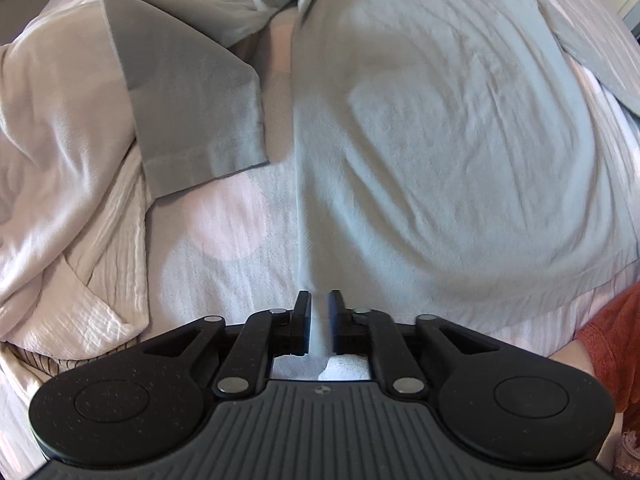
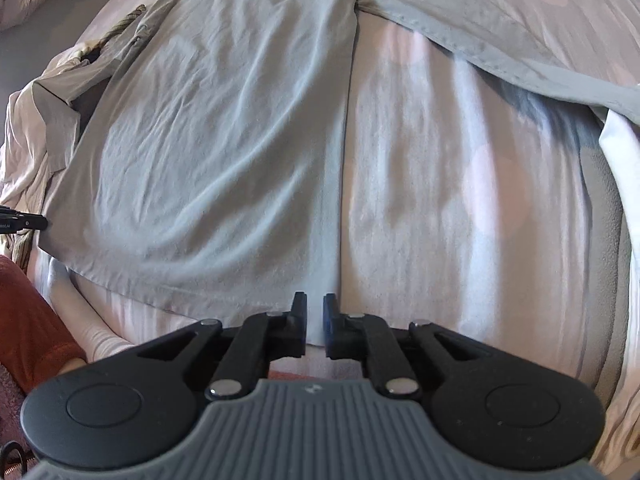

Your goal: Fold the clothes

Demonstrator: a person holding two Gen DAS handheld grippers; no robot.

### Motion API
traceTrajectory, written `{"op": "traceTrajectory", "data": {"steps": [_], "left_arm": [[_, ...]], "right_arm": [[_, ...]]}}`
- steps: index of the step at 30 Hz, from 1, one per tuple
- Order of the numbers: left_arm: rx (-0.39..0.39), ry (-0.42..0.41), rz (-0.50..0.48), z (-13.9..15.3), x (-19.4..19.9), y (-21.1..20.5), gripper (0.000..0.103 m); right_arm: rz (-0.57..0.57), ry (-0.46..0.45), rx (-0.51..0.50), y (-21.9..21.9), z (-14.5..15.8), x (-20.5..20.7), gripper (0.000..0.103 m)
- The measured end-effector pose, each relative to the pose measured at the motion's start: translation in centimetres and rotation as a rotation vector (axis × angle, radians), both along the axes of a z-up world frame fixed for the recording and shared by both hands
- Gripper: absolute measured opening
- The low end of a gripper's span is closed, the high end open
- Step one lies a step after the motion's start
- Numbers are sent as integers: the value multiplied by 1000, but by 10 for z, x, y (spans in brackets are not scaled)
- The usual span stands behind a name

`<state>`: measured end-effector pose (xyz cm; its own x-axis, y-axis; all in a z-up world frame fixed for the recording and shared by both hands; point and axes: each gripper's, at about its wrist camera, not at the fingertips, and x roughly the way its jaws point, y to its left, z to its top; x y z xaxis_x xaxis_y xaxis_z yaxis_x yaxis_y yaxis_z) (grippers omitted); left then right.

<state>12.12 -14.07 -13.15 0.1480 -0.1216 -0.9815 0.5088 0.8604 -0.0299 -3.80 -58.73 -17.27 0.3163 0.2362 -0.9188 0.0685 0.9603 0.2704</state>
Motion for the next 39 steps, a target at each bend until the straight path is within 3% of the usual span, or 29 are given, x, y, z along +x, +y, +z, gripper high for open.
{"op": "traceTrajectory", "data": {"steps": [2, 5, 7, 13, 17, 27, 30, 36, 39], "left_arm": [[-33, -21, 26, 11, 2, 9, 25], [-56, -92, 82, 30, 6, 21, 30], [-51, -167, 136, 42, 8, 27, 39], [-106, -333, 348, 58, 21, 30, 40], [-80, -426, 440, 50, 37, 28, 40], [-25, -436, 526, 9, 80, 40, 40], [-17, -471, 504, -2, 84, 38, 40], [-13, -561, 413, -10, 81, 23, 7], [-24, -567, 397, -10, 81, 21, 0]], "right_arm": [[-20, -44, -5, 1, 7, -3, 23], [-54, -144, -21, 6, 17, -3, 24], [-80, -217, -29, 11, 22, 1, 26], [-177, -392, 32, 34, 21, 23, 38], [-229, -468, 106, 47, 8, 27, 47], [-293, -397, 156, 43, -22, 36, 48], [-282, -376, 154, 45, -27, 39, 48], [-256, -320, 137, 50, -36, 48, 48], [-261, -297, 135, 49, -39, 51, 48]]}}
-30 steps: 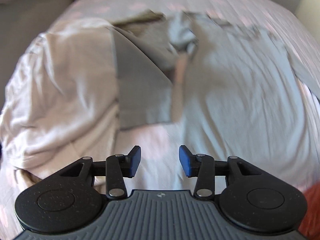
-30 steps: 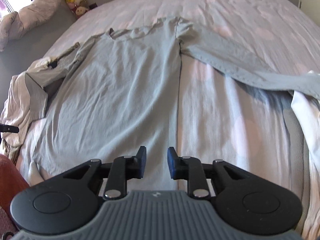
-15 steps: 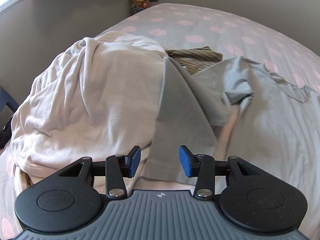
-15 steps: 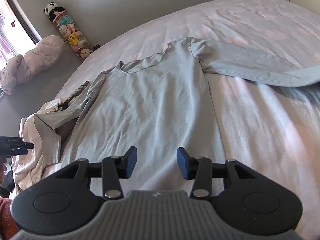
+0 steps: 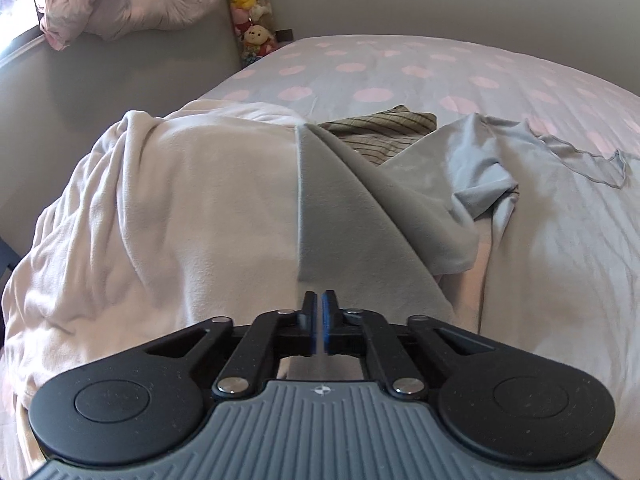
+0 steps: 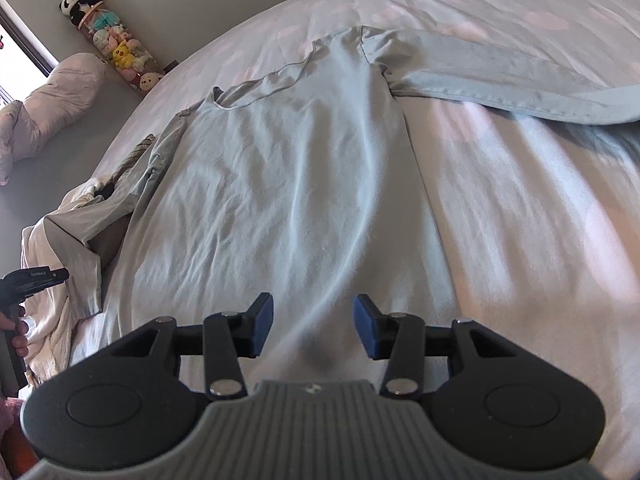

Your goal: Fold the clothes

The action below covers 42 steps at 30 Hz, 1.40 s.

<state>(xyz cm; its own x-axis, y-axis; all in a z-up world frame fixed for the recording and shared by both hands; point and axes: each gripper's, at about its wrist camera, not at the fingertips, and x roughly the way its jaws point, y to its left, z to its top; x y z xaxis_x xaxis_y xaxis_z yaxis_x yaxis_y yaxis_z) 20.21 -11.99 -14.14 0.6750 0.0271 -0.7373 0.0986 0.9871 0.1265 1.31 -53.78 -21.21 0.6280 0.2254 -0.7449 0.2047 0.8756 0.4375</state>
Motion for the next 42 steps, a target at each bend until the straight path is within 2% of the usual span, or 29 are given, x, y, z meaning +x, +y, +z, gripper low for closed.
{"op": "traceTrajectory", "data": {"steps": [5, 11, 18, 23, 26, 27, 29, 30, 31, 33, 38, 42], "left_arm": [[-41, 16, -16, -1, -1, 1, 0], [-74, -31, -23, 7, -5, 0, 0], [-86, -81, -34, 27, -11, -5, 0], [-75, -65, -75, 36, -17, -15, 0], [-75, -61, -66, 36, -16, -14, 0], [-64, -65, -54, 35, -16, -12, 2], [-41, -71, -26, 32, -16, -8, 17], [-29, -71, -9, 29, -15, -6, 30], [-16, -71, 8, 27, -14, -4, 38], [0, -67, 36, 22, -13, 0, 46], [63, -39, 63, 6, -8, 0, 53], [59, -11, 9, -7, -6, -7, 53]], "right_arm": [[-2, 18, 4, -1, -3, 2, 48], [-11, 24, 14, -3, -4, 1, 48], [-16, 16, 32, -5, -5, 0, 48], [-23, 6, 50, -5, -5, 1, 48], [-27, -4, 64, -7, -5, -1, 48], [-30, -7, 70, -7, -5, -1, 48], [-34, -9, 80, -9, -6, -1, 48], [-35, -10, 85, -9, -6, -1, 48], [-34, -11, 89, -10, -6, -1, 48], [-33, -12, 95, -10, -7, -1, 48], [-34, -10, 103, -10, -7, 0, 48], [-34, -8, 105, -10, -7, 1, 48]]}}
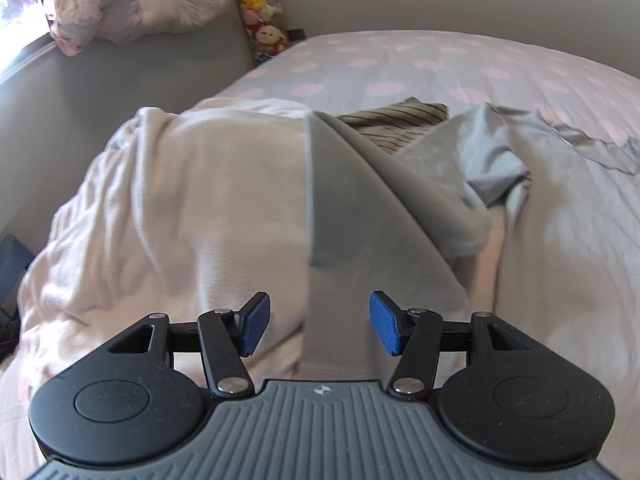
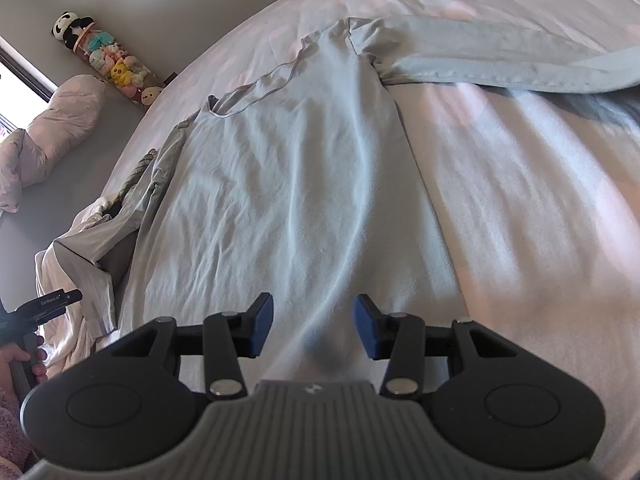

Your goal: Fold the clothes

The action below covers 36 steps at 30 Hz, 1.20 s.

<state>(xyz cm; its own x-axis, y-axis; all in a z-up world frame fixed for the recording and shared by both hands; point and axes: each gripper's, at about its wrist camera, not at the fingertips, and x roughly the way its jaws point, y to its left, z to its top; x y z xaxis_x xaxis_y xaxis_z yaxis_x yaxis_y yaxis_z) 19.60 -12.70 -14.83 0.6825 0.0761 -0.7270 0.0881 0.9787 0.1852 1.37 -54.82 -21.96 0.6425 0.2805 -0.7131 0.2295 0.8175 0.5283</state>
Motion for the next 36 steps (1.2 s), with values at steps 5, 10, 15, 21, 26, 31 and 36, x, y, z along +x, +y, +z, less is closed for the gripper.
{"op": "traceTrajectory", "data": {"steps": [5, 10, 15, 21, 26, 31, 36], "left_arm": [[10, 22, -26, -10, 5, -8, 18], [-10, -36, -43, -4, 1, -5, 0], [-48, -120, -122, 16, -14, -16, 0], [-118, -160, -272, 46, -39, -41, 0], [-180, -97, -393, 46, -58, -71, 0], [-77, -70, -447, 31, -73, -94, 0], [-7, -73, -342, 25, -67, -84, 11]], "right_arm": [[2, 16, -1, 1, -2, 2, 49], [1, 25, -3, 2, -3, 4, 49], [5, 34, -8, 3, -4, 6, 49], [6, 32, -10, 3, -5, 6, 49], [6, 32, -9, 3, -4, 5, 49], [5, 32, -7, 3, -4, 4, 49], [6, 30, -4, 2, -4, 3, 49]]}}
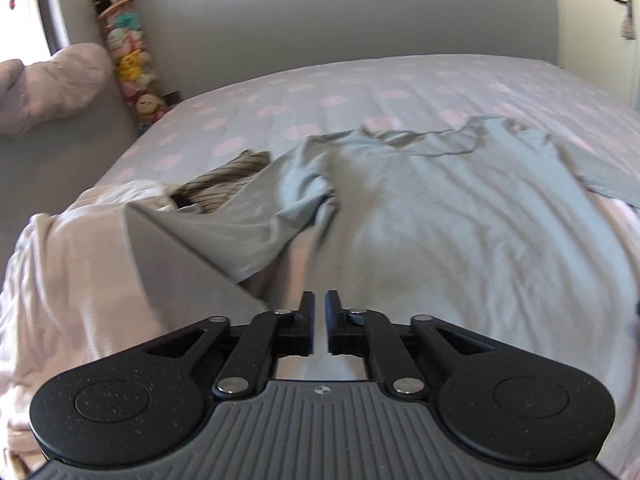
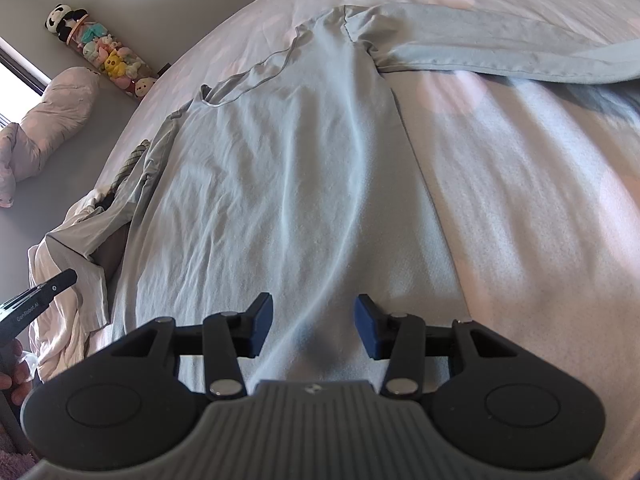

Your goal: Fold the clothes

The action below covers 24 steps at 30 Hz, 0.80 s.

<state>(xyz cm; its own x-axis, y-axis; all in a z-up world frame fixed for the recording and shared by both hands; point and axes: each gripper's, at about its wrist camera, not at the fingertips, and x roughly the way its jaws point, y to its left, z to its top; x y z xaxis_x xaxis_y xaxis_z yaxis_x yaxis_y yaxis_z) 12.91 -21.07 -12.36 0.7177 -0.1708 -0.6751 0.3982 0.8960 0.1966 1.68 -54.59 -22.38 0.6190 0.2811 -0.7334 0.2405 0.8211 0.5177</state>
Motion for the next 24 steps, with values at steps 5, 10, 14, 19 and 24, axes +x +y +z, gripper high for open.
{"op": "traceTrajectory", "data": {"steps": [5, 10, 14, 19, 24], "left_arm": [[65, -7, 149, -12, 16, 17, 23], [125, 10, 248, -28, 33, 32, 40], [130, 52, 308, -39, 46, 45, 40], [126, 102, 408, -50, 63, 64, 40], [86, 143, 459, -59, 72, 76, 40]], "right_arm": [[-1, 0, 5, 0, 0, 0, 49], [-1, 1, 7, 0, 0, 0, 49], [-2, 1, 8, 0, 0, -1, 49], [-3, 2, 8, 0, 1, -1, 49], [0, 9, 7, 0, 0, 0, 50]]}}
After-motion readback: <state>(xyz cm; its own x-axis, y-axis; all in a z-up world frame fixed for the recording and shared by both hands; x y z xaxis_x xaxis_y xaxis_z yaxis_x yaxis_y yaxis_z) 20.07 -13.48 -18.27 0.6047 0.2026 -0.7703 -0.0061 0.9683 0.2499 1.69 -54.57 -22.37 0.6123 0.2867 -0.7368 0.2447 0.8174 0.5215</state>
